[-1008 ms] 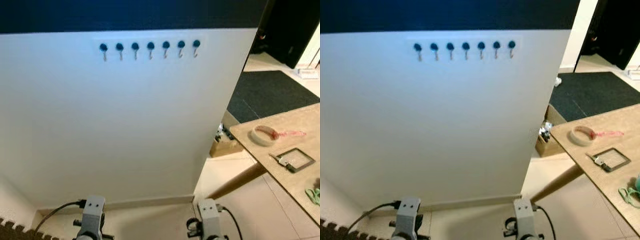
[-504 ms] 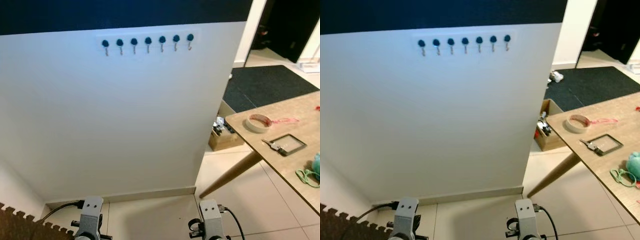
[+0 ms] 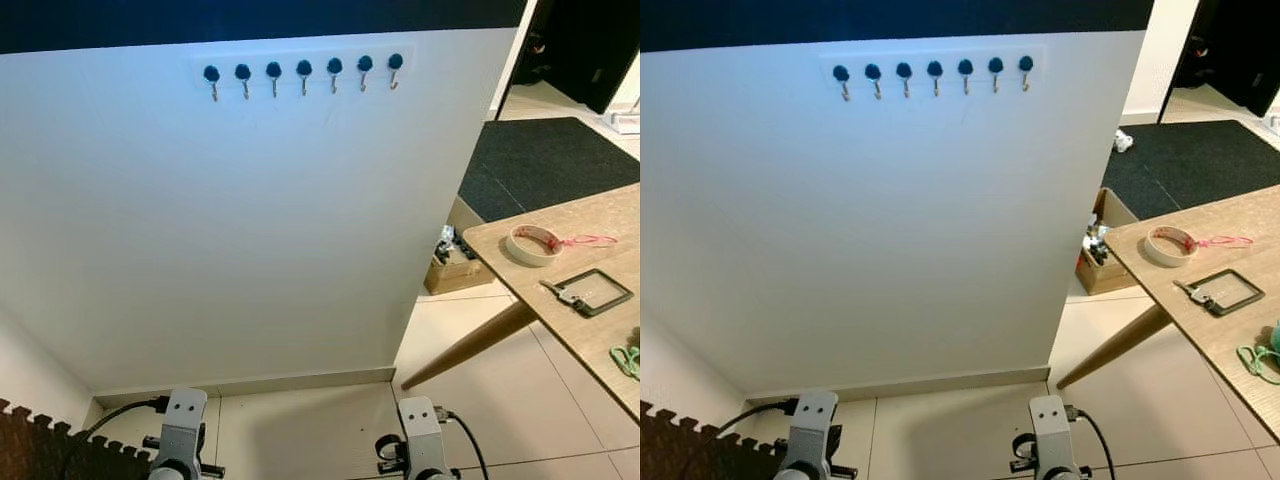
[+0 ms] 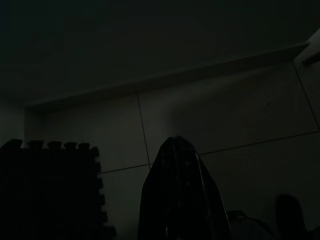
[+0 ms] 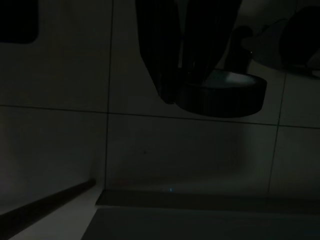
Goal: Hang keys on a hook
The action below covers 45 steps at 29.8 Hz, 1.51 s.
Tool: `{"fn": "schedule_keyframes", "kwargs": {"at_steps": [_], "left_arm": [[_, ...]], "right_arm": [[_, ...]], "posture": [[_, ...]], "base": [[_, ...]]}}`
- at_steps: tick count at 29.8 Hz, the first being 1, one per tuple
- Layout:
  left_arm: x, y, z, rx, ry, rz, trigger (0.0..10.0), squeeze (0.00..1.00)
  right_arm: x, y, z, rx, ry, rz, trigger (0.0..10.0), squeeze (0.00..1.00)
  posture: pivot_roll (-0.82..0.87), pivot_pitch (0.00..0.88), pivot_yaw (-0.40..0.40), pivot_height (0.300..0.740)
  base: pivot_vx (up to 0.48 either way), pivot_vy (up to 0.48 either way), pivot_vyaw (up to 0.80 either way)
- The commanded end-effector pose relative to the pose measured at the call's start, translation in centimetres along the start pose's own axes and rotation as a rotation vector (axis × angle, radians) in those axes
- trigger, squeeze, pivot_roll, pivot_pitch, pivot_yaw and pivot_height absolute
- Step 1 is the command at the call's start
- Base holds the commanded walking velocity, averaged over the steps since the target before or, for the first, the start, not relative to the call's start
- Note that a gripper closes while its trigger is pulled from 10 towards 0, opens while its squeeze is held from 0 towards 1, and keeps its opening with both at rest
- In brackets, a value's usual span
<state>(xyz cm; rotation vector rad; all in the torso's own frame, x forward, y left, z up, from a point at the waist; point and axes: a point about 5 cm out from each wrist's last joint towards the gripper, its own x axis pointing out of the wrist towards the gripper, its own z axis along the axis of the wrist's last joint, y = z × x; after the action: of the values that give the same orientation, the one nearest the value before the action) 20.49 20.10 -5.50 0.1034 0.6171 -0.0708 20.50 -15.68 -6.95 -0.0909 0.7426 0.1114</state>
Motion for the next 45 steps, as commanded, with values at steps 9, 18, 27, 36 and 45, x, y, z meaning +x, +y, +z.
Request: {"fn": "schedule_keyframes", "kwargs": {"at_steps": [9,18,27,36,45], "left_arm": [[-0.17,-0.02,-0.49,0.016,0.021,-0.002,10.0,0.02],[-0.22,0.05,-0.37,0.036,0.006,-0.003,10.0,0.02],[-0.23,-0.15,-0.33,0.063,0.000,-0.018,10.0,0.04],[-0.17,0.04,-0.20,0.038,-0.004,0.002,10.0,0.02],[-0.11,0.21,-0.22,0.039,0.006,0.027,10.0,0.01]], "right_arm": [[-0.11,0.12,-0.35,0.001,0.009,0.007,10.0,0.00],[-0.12,0.21,-0.38,0.004,0.009,0.007,10.0,0.00],[-0.09,0.24,-0.33,0.004,0.009,0.007,10.0,0.00],[-0.05,0.24,-0.25,0.004,0.008,0.005,10.0,0.00],[-0.06,0.11,-0.26,0.001,0.010,0.007,10.0,0.00]], "posture": [[0.06,0.040,0.039,0.740],[0.06,0.040,0.040,0.740],[0.06,0.038,0.040,0.740],[0.06,0.037,0.042,0.740],[0.06,0.031,0.038,0.740]], "base": [[0.000,0.418,0.00],[0.000,0.000,0.00],[0.000,-0.164,0.00],[0.000,-0.368,0.00],[0.000,0.000,0.00]]}}
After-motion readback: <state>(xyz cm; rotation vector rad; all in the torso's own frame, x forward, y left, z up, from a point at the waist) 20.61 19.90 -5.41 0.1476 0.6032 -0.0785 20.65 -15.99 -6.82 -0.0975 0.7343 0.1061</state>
